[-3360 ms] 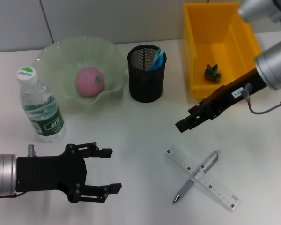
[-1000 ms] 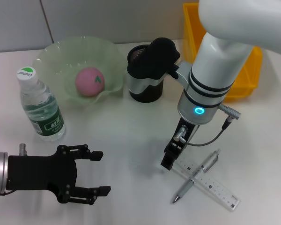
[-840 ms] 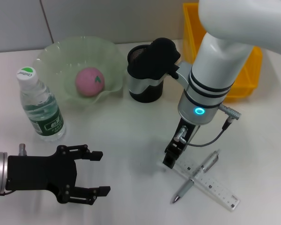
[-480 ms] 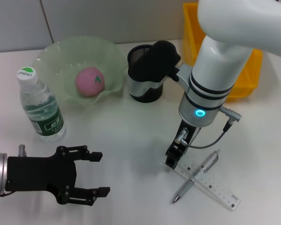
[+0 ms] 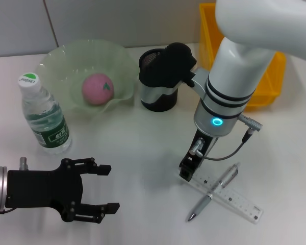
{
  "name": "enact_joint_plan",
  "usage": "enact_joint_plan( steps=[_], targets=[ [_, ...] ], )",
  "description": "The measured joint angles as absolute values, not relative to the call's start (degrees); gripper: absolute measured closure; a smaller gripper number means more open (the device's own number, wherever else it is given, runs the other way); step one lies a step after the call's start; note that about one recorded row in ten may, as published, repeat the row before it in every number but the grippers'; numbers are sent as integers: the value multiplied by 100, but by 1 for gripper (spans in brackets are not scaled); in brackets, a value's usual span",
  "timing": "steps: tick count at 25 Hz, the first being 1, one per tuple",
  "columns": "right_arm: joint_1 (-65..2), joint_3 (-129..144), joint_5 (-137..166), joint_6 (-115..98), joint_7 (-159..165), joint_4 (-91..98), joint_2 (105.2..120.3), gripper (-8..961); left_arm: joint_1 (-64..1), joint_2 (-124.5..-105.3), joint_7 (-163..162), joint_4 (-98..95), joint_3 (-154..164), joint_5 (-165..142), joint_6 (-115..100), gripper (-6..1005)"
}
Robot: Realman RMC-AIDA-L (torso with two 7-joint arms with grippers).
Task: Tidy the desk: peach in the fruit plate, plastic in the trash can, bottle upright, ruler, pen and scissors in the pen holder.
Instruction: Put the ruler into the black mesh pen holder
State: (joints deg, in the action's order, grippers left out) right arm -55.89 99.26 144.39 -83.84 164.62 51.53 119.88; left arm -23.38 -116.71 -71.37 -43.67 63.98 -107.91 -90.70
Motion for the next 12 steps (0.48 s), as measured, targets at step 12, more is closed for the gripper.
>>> enact_joint_plan(
  steps=[12],
  targets=[
    [-5590, 9305, 14439, -8393, 16218, 5381, 11953, 571, -2356, -11680, -7117, -4330, 6397, -10764, -9077, 157]
  ],
)
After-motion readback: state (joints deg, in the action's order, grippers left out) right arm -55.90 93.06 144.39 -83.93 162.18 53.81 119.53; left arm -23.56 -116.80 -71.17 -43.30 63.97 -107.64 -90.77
